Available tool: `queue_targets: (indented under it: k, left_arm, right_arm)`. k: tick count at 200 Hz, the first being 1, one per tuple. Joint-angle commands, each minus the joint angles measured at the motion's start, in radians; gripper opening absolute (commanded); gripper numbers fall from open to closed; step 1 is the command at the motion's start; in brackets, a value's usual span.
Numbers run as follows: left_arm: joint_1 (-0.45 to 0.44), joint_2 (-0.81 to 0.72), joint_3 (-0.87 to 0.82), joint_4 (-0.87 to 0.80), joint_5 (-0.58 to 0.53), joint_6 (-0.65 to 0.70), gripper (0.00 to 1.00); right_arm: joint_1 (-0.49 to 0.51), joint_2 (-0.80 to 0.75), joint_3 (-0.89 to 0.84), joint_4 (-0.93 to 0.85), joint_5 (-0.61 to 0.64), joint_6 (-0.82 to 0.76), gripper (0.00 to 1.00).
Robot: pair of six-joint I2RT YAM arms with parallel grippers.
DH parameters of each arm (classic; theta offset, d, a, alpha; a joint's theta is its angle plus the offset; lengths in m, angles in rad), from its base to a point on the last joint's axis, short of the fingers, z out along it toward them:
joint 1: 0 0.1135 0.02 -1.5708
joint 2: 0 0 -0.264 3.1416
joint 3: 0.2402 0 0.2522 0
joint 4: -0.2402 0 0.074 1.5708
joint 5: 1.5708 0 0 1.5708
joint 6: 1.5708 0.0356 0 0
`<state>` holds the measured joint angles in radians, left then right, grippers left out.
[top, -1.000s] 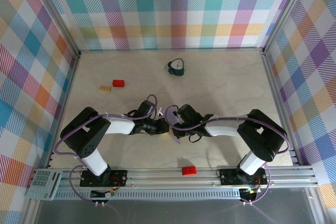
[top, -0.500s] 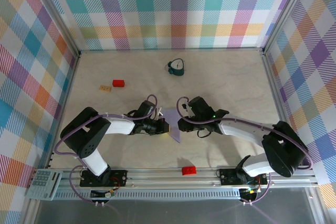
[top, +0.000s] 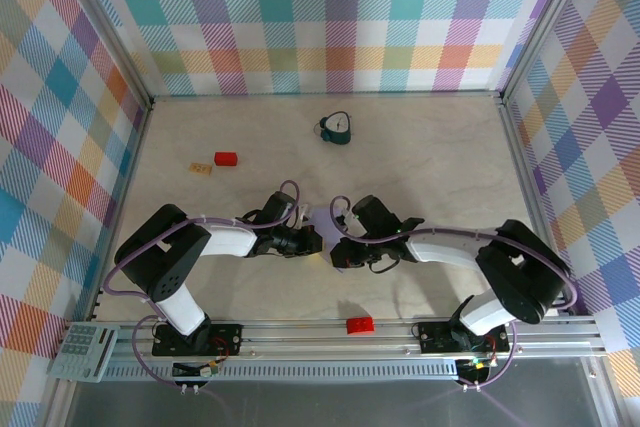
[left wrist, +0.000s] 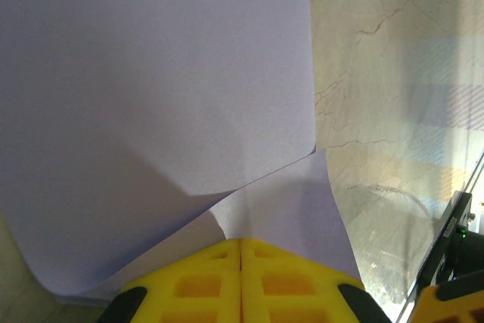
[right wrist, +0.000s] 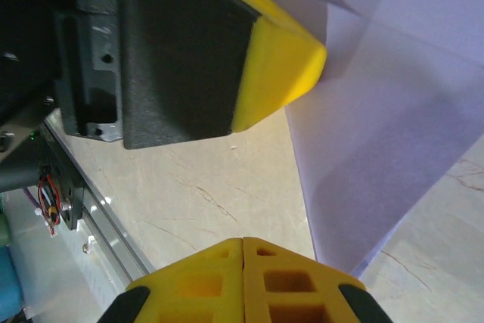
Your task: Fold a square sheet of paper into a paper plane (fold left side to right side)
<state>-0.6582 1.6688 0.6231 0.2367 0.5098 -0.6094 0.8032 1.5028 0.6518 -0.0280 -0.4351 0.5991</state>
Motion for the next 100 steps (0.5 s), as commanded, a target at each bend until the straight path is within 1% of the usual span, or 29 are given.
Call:
queue_targets:
  k: [1,100]
  left_arm:
    - [-0.009,0.003,-0.022,-0.039,-0.040,0.016,0.08]
    - [-0.009,0.003,-0.023,-0.042,-0.043,0.016,0.08]
  right_arm:
    - [0.004,0.031,-0.014,0.049,-0.038,0.025,0.07]
    - [0.004,0.095,-0.055,0.077,-0.028,0.058,0.07]
